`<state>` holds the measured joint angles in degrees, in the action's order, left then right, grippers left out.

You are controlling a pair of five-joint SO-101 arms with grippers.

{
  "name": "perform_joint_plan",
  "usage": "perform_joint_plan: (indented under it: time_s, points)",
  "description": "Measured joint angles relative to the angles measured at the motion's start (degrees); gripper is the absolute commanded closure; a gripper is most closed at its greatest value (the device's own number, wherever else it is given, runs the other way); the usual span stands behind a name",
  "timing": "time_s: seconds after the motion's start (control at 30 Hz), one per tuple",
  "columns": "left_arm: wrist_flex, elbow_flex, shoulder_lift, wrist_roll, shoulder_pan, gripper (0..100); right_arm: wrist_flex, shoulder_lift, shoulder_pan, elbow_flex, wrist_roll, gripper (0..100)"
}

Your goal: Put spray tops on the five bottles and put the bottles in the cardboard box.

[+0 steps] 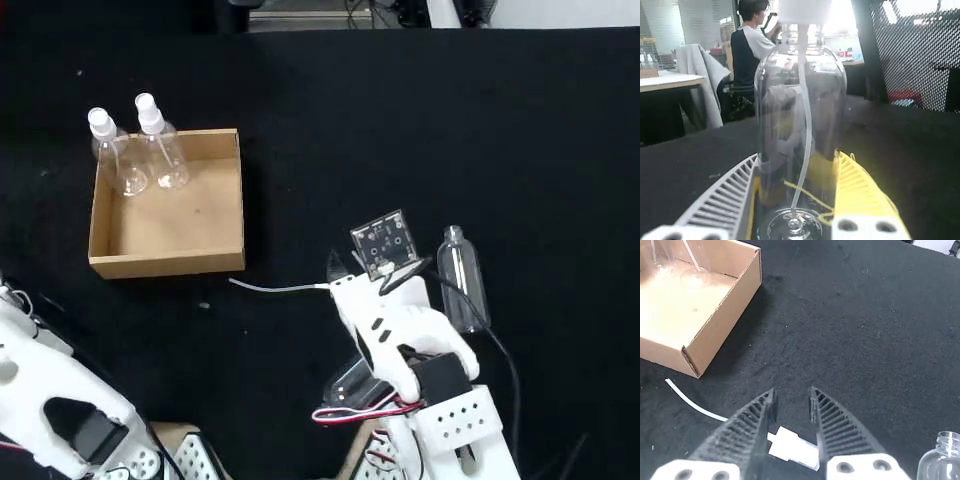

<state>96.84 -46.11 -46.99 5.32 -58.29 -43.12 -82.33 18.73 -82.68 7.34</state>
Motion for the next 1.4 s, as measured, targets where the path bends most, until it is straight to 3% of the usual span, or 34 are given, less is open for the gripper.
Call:
perform_joint_plan:
  time_s: [0.53, 0.83, 1.4]
  points:
    - [0.62, 6.68, -9.76, -0.18, -1.23, 92, 0.0, 0.0, 0.0, 0.0, 0.0, 91.0]
    - [0.62, 8.62, -11.16, -0.18, -2.02, 61, 0.0, 0.0, 0.0, 0.0, 0.0, 91.0]
    - [0.79, 8.35, -10.37, -0.09, -2.29, 61, 0.0, 0.0, 0.0, 0.0, 0.0, 91.0]
